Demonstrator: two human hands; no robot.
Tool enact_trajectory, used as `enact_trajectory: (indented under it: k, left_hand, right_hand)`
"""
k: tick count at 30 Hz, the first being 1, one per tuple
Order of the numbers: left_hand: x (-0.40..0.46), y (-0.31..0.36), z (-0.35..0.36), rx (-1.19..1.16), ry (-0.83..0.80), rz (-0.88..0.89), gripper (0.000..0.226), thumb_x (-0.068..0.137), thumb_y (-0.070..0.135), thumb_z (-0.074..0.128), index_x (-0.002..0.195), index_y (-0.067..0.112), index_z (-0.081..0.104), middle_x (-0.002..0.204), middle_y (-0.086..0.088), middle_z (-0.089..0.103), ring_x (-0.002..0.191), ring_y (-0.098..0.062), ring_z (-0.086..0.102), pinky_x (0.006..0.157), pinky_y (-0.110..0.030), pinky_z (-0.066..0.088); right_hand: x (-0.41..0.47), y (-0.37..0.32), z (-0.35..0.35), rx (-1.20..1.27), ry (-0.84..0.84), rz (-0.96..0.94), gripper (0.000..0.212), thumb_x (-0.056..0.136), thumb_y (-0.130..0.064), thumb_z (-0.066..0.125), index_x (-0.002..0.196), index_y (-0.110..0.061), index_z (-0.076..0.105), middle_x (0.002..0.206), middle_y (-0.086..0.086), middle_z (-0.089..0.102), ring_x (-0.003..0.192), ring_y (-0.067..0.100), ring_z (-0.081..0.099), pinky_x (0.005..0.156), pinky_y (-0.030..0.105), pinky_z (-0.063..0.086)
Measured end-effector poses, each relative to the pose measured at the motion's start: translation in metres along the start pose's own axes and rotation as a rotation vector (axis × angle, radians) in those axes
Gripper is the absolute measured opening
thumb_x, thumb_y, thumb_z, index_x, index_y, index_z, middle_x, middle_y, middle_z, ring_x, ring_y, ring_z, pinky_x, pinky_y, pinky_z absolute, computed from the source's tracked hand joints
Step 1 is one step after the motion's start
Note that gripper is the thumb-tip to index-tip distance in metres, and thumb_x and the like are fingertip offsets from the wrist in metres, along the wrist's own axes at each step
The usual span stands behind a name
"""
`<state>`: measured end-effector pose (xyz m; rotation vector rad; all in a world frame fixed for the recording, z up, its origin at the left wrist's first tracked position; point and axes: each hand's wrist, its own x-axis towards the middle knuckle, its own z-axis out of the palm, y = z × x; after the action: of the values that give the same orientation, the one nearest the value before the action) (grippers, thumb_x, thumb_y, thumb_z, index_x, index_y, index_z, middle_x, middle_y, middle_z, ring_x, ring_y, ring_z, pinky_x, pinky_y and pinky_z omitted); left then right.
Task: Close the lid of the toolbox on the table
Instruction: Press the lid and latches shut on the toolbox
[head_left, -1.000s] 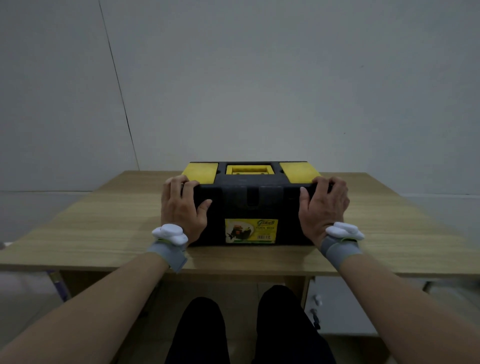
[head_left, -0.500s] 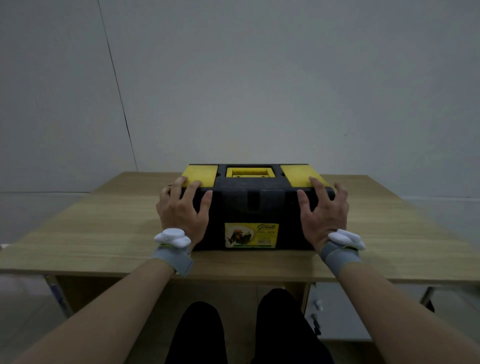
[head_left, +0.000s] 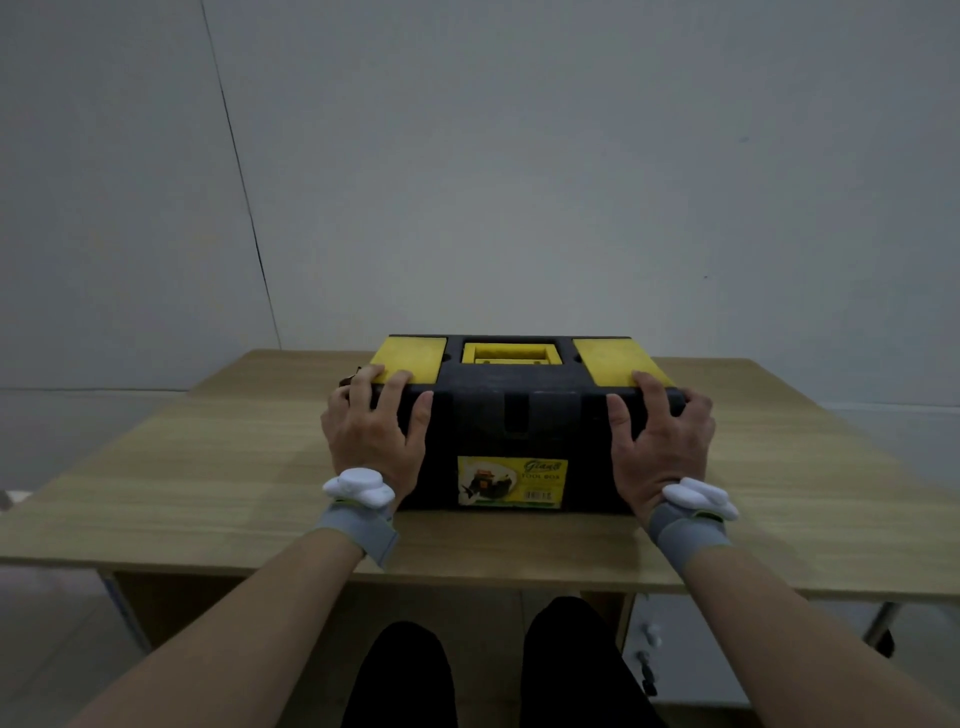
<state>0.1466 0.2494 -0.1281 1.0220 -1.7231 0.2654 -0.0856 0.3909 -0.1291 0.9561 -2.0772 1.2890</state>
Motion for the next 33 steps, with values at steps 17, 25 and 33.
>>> enact_trajectory:
  k: [17,25,33]
  left_hand:
    - [0.016,-0.016,0.036,0.037,0.013,0.038,0.042,0.092,0.049,0.047,0.111,0.018,0.067,0.123,-0.011,0.061,0.099,-0.035,0.055,0.076,-0.041,0.042]
    - [0.023,-0.020,0.049,0.034,0.030,0.044,0.042,0.093,0.047,0.047,0.111,0.016,0.068,0.122,-0.012,0.062,0.100,-0.037,0.056,0.078,-0.042,0.043]
    - [0.033,-0.023,0.063,0.027,0.027,0.041,0.042,0.093,0.047,0.047,0.110,0.016,0.068,0.122,-0.013,0.061,0.099,-0.037,0.055,0.079,-0.042,0.043]
  right_hand:
    - [0.016,0.005,0.035,-0.034,0.006,-0.006,0.052,0.087,-0.060,0.040,0.123,-0.026,0.055,0.110,0.023,0.045,0.094,0.042,0.047,0.077,0.044,0.045]
    - [0.023,0.007,0.048,-0.051,0.027,-0.023,0.051,0.089,-0.059,0.040,0.123,-0.025,0.055,0.106,0.022,0.044,0.091,0.041,0.047,0.077,0.044,0.044]
    - [0.035,0.010,0.066,-0.058,0.016,-0.021,0.051,0.089,-0.060,0.039,0.124,-0.026,0.054,0.105,0.022,0.044,0.092,0.041,0.046,0.079,0.046,0.044]
